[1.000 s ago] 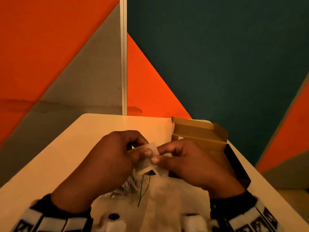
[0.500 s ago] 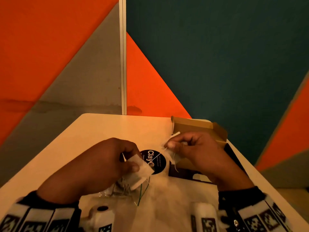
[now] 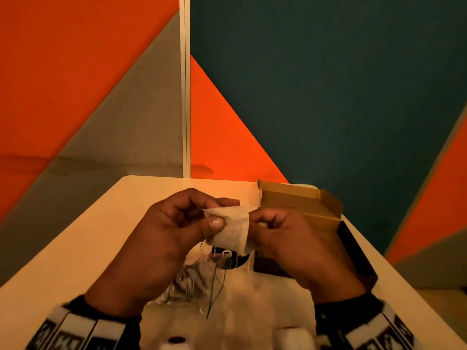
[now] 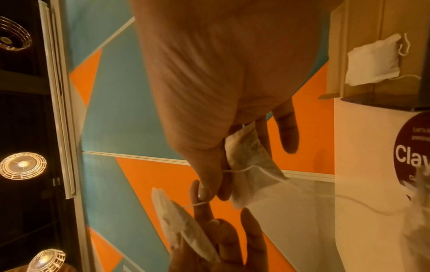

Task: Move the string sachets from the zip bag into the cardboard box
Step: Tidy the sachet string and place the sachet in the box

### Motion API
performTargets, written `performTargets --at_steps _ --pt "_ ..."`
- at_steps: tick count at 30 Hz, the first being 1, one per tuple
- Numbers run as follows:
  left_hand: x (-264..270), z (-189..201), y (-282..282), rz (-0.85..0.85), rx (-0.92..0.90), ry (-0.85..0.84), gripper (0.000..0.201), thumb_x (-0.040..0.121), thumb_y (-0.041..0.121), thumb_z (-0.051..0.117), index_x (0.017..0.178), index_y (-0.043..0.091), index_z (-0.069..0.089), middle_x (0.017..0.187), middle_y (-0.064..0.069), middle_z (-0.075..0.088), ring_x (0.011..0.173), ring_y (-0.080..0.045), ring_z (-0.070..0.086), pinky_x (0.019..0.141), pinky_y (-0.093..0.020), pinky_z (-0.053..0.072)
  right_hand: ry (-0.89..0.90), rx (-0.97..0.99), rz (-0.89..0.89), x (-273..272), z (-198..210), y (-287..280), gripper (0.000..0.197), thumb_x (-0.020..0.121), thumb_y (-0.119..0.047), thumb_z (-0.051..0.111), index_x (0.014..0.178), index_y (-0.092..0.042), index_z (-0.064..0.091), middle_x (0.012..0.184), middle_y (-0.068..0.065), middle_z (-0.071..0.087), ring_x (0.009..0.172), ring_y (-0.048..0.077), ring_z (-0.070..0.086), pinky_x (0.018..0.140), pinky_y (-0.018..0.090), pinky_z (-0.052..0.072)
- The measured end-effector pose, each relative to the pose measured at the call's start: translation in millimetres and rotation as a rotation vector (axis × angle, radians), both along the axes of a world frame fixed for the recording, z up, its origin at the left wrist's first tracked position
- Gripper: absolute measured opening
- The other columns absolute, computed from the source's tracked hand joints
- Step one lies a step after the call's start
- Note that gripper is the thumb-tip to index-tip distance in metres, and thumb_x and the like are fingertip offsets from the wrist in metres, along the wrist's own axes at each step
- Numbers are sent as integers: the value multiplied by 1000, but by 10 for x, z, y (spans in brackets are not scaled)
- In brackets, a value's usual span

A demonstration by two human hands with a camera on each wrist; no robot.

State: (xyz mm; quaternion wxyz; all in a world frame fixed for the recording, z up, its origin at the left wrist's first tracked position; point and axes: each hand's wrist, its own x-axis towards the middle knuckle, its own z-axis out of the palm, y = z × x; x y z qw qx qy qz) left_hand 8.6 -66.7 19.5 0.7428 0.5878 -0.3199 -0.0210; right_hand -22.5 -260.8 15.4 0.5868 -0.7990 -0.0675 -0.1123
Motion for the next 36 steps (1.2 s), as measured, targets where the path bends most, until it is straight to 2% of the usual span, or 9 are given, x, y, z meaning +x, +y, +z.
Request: performTargets --at_steps 4,9,11,14,17,25,29,32,36 --pt "44 -69 -10 1 -49 45 21 68 25 82 84 21 70 83 -9 72 78 -20 66 69 -29 56 8 22 50 0 -24 -2 13 88 -22 71 95 -23 81 95 1 80 91 23 75 84 46 61" --pt "29 -56 -48 82 -105 101 15 76 11 69 80 25 71 83 -10 73 83 -26 67 79 -44 50 -13 84 42 -17 -9 -8 32 98 -8 57 111 -31 77 113 -6 76 107 12 71 95 39 56" --pt "13 -47 -80 101 -113 122 17 77 7 75 83 23 71 85 -13 75 85 -29 68 81 -45 52 -47 112 20 -17 2 8 44 101 -3 52 112 -40 74 114 -3 76 104 15 72 92 49 58" --pt "-19 -51 -132 131 -107 133 23 76 10 66 99 9 68 92 -15 77 86 -27 72 71 -28 58 -107 211 79 -30 29 70 57 100 2 50 132 -45 56 108 7 77 101 21 74 88 46 60" --pt "-48 -50 -176 187 -86 126 23 78 7 65 100 6 69 93 -10 78 85 -19 74 66 -17 56 -105 278 93 -45 52 138 65 96 -2 57 142 -45 39 102 3 79 97 21 76 87 44 60" --pt "-51 -83 -208 303 -36 72 16 81 2 70 90 14 74 91 3 78 85 -10 73 66 -12 55 -15 268 96 -53 35 185 62 95 -6 59 143 -39 38 104 1 79 95 22 76 80 47 62" --pt "-30 -116 -209 357 6 89 24 76 13 75 93 30 73 90 4 73 86 -14 71 70 -25 60 -10 235 116 -57 22 179 54 99 -10 55 139 -44 43 105 2 78 99 24 75 87 57 58" --pt "-12 -124 -214 349 -31 155 36 70 14 77 102 30 69 81 -9 61 80 -22 68 73 -36 62 25 328 154 -23 -8 129 52 98 -2 54 134 -39 51 106 10 77 99 32 74 90 63 55" --pt "6 -121 -193 347 1 154 27 78 6 75 94 28 75 88 -19 67 86 -34 69 67 -26 59 78 468 187 10 -57 97 38 85 -17 58 123 -22 59 111 19 73 99 36 72 86 59 55"
